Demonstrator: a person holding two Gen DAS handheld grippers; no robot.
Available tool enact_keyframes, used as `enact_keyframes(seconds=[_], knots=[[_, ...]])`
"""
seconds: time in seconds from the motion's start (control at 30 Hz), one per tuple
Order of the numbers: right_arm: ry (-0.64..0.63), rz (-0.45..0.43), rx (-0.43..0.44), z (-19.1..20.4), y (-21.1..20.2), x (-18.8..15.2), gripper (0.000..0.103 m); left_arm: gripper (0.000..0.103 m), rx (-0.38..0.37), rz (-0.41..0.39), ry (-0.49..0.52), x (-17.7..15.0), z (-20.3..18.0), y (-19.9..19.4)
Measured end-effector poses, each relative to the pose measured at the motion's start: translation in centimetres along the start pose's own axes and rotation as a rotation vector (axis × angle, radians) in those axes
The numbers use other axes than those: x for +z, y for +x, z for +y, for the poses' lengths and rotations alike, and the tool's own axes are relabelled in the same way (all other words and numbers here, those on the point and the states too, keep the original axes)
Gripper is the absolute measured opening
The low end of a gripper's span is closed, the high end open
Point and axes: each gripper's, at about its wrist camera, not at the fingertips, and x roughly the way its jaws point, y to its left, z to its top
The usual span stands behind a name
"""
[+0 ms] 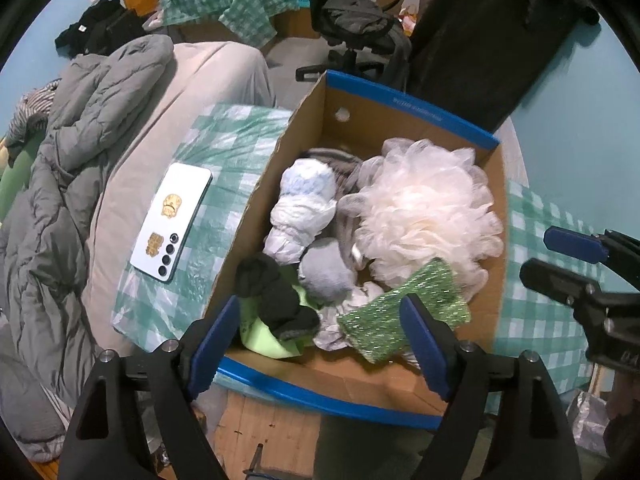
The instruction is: Organize soft objects
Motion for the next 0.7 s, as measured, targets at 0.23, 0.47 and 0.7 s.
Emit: enact_keyframes(seconds=[0.23, 0.47, 0.7], knots=[[0.064, -0.062, -0.024, -2.1, -3.4, 0.2, 0.063, 0.088, -0.009, -0.051, 0.008, 0.4, -1.5, -2.7], [0.092, -0.105, -0.047, -3.7, -6.1, -0.1, 0.063, 0.088, -0.009, -0.099, -0.030, 0.6, -2.7, -5.0], [0.108, -0.143, -0.083, -5.4, -8.5, -0.6, 0.064, 0.088, -0.008, -0.170, 0.005, 0.3, -5.2, -7.3]])
